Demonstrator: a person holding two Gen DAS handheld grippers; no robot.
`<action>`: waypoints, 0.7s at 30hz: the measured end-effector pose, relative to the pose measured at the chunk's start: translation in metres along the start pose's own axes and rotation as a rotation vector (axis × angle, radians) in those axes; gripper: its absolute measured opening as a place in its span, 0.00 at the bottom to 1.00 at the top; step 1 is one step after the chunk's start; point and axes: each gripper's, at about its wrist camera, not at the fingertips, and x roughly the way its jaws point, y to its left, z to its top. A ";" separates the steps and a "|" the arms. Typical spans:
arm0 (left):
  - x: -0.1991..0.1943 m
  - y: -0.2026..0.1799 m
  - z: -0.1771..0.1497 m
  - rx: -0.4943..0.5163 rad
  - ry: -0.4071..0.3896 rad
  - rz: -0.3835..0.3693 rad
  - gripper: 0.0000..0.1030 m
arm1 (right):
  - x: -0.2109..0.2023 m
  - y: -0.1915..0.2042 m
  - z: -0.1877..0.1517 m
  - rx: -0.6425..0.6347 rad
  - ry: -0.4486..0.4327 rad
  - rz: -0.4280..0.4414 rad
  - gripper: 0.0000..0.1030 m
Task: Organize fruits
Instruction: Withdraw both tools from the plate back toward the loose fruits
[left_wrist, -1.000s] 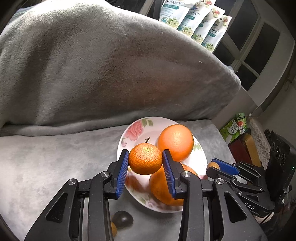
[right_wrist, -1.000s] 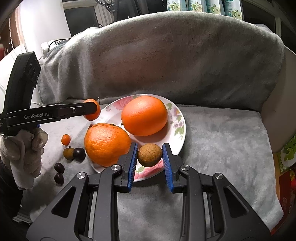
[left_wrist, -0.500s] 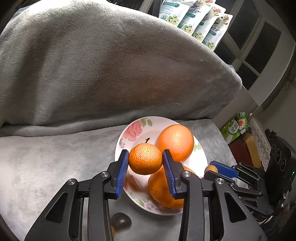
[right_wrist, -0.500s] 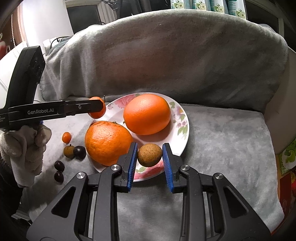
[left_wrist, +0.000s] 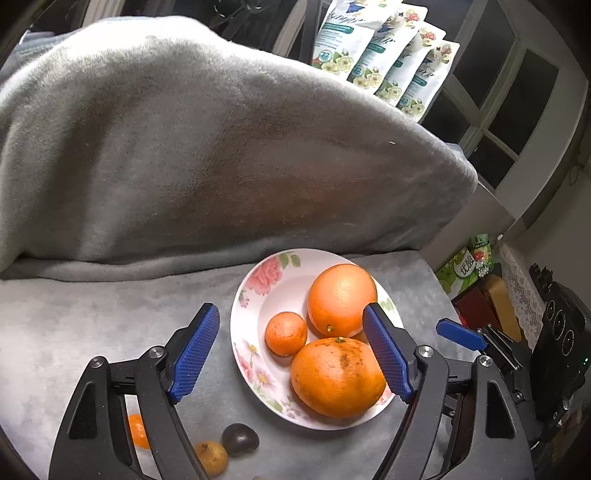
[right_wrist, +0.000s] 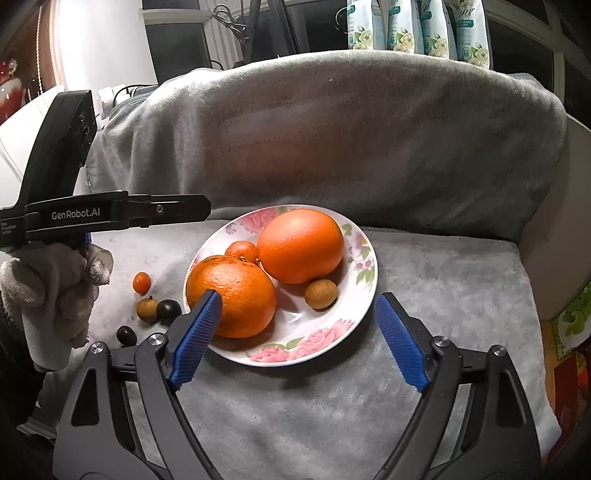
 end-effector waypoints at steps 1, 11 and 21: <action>-0.001 -0.001 0.000 0.003 0.000 -0.001 0.78 | -0.001 0.000 0.000 -0.002 0.001 -0.004 0.85; -0.032 -0.009 -0.001 0.041 -0.054 0.021 0.78 | -0.014 0.011 0.001 -0.015 -0.014 0.009 0.85; -0.083 0.004 -0.012 0.039 -0.139 0.075 0.78 | -0.030 0.035 -0.002 -0.037 -0.034 0.066 0.85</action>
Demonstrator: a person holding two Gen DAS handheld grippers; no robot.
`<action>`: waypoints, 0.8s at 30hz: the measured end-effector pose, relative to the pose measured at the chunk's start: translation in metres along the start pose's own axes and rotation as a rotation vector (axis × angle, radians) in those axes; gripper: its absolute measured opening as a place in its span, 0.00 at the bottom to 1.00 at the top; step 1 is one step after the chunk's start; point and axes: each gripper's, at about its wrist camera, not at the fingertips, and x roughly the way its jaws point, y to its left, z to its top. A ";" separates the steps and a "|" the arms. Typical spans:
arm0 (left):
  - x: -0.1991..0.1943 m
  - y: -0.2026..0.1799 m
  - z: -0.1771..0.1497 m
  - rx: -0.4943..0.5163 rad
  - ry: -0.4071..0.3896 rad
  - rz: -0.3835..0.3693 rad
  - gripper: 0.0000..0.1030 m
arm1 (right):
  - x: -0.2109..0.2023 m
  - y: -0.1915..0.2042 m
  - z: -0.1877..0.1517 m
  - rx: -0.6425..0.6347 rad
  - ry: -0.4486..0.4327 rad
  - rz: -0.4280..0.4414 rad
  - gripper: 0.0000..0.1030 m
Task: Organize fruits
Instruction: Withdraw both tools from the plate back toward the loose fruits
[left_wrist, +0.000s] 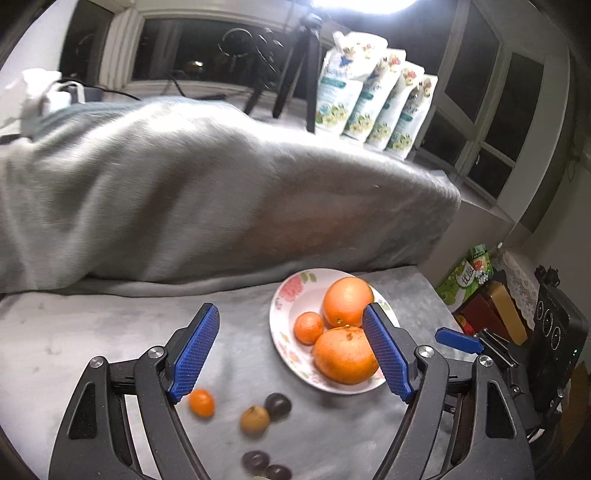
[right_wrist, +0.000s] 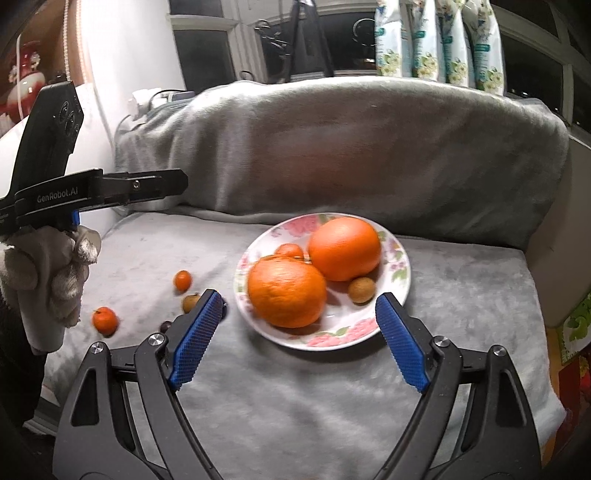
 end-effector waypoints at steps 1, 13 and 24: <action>-0.005 0.001 -0.001 0.001 -0.007 0.005 0.78 | -0.001 0.004 -0.001 -0.006 0.000 0.008 0.85; -0.064 0.031 -0.029 -0.007 -0.077 0.074 0.78 | 0.009 0.054 -0.005 -0.068 0.039 0.108 0.85; -0.106 0.078 -0.069 -0.088 -0.099 0.168 0.77 | 0.033 0.089 -0.011 -0.109 0.126 0.186 0.83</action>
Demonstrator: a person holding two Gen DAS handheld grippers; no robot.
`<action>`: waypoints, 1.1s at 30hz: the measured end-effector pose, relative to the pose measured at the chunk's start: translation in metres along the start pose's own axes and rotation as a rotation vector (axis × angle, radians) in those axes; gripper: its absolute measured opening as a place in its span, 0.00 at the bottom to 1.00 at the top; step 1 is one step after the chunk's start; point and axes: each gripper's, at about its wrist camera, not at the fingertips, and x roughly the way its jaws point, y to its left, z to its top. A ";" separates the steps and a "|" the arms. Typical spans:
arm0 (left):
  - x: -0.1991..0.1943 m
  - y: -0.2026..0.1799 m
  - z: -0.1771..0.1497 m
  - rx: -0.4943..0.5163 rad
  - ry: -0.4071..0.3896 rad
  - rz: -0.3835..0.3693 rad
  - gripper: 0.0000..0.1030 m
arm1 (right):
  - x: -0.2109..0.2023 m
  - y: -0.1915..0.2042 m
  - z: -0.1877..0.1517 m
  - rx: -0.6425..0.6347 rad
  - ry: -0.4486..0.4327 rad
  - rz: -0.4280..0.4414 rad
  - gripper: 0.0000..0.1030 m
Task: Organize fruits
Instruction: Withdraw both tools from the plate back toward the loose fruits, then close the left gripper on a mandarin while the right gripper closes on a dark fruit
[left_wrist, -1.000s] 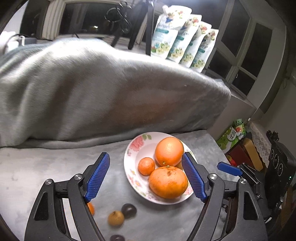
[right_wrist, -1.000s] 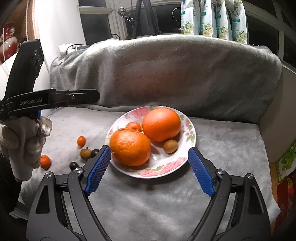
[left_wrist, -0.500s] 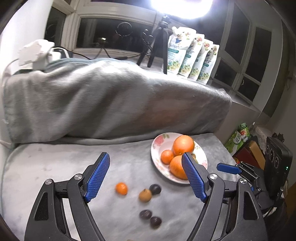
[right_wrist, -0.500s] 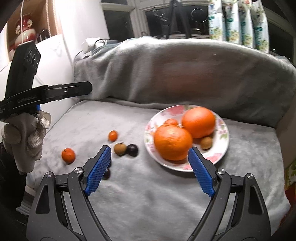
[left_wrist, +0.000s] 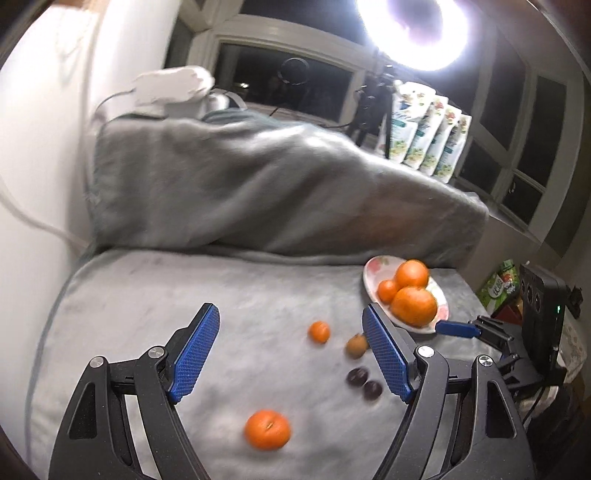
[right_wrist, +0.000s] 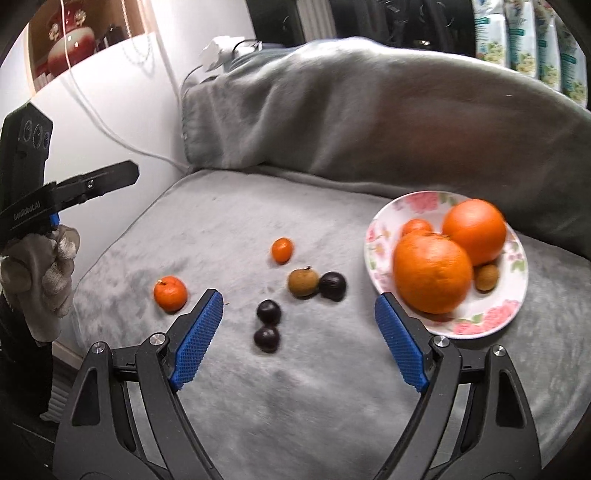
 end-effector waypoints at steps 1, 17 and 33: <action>-0.002 0.004 -0.005 -0.007 0.006 0.005 0.77 | 0.003 0.002 0.000 -0.005 0.010 0.004 0.82; 0.008 0.019 -0.077 -0.074 0.152 -0.008 0.66 | 0.064 0.024 -0.002 -0.058 0.204 0.013 0.49; 0.034 0.017 -0.085 -0.035 0.213 0.022 0.64 | 0.098 0.032 0.006 -0.098 0.285 -0.017 0.28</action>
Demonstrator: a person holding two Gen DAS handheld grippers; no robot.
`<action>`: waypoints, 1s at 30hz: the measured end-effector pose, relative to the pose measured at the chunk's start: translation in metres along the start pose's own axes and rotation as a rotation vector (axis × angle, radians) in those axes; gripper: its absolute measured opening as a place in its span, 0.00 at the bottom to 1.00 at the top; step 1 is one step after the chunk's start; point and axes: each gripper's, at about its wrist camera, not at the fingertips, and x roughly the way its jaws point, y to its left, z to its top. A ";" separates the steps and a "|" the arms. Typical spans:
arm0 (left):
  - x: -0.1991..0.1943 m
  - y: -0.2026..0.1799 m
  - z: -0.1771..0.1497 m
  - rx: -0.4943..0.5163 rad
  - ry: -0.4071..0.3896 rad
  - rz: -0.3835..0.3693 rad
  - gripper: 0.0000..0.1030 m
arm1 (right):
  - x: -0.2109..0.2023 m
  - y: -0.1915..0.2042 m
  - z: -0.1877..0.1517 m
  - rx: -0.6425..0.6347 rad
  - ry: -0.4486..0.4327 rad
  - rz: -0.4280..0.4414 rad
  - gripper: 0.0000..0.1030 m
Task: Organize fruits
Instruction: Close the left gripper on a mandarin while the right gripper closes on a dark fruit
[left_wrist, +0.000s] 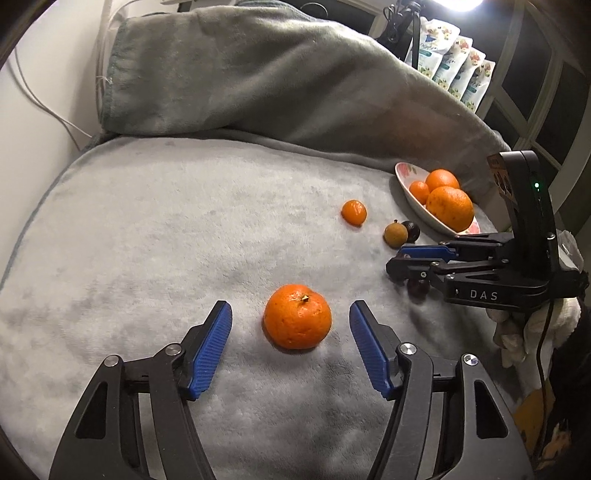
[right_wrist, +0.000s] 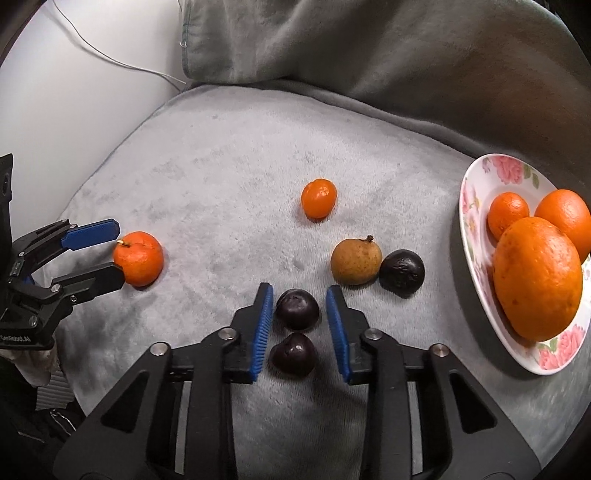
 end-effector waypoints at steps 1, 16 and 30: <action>0.002 0.000 0.000 0.001 0.005 -0.001 0.64 | 0.001 0.000 0.000 -0.001 0.004 -0.002 0.28; 0.017 0.003 0.000 -0.018 0.043 -0.045 0.38 | 0.000 0.001 0.002 0.001 0.000 0.005 0.23; 0.011 0.002 0.000 -0.044 0.031 -0.067 0.38 | -0.025 0.002 0.001 0.022 -0.077 0.022 0.23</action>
